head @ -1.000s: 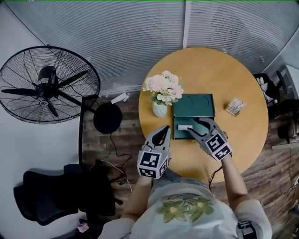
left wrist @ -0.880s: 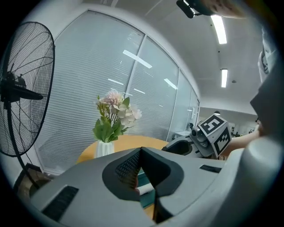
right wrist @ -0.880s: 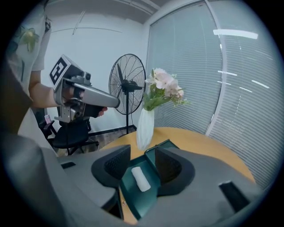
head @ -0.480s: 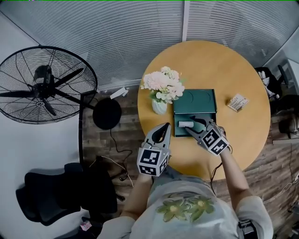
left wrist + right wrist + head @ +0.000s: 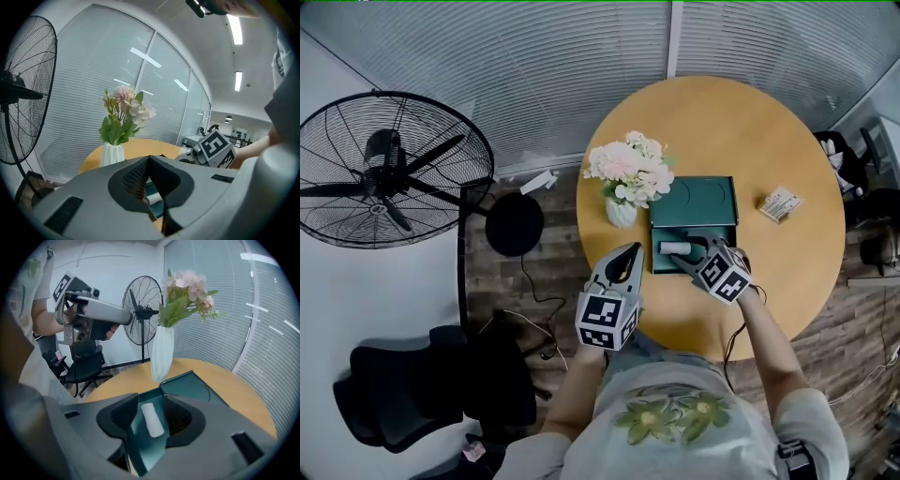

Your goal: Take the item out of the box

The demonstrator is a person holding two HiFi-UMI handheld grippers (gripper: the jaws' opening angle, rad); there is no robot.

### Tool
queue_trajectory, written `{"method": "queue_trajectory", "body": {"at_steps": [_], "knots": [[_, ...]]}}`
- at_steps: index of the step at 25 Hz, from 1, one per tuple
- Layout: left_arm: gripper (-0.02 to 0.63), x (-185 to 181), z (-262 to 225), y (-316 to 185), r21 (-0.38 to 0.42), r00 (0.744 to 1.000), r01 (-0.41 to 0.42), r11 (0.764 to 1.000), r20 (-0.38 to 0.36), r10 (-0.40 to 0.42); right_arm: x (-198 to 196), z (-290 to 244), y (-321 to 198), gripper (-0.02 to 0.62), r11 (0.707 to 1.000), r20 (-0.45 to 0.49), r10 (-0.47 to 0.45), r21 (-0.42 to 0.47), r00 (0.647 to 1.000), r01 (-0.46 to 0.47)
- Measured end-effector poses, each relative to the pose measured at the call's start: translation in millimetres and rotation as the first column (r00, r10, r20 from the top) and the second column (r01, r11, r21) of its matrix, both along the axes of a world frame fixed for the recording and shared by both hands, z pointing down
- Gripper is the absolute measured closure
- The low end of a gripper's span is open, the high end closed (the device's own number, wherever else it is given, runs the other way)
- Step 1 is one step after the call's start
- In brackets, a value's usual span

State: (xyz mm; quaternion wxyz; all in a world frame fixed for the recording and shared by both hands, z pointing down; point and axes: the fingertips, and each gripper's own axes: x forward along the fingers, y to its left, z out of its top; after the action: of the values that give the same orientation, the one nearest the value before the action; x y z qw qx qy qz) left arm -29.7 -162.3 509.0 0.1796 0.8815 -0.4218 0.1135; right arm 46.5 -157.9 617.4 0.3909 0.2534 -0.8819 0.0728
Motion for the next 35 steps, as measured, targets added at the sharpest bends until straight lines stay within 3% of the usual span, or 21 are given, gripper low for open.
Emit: {"method": "queue_trajectory", "body": {"at_steps": [17,35], "knots": [[0.603,-1.9,12.6,-4.6,-0.027,1.0,-0.001,1.0,0.007,0.001,-3.2,43.7,-0.8,0.416,0.993,-0.149,-0.117,-0.035,0.982,0.113],[0.603,-9.8,19.5,-7.7,-0.047,1.0,0.01,0.999,0.01,-0.01,-0.3,82.5,-1.1,0.416,0.98,-0.263,-0.193,-0.103,0.945,0.171]]}}
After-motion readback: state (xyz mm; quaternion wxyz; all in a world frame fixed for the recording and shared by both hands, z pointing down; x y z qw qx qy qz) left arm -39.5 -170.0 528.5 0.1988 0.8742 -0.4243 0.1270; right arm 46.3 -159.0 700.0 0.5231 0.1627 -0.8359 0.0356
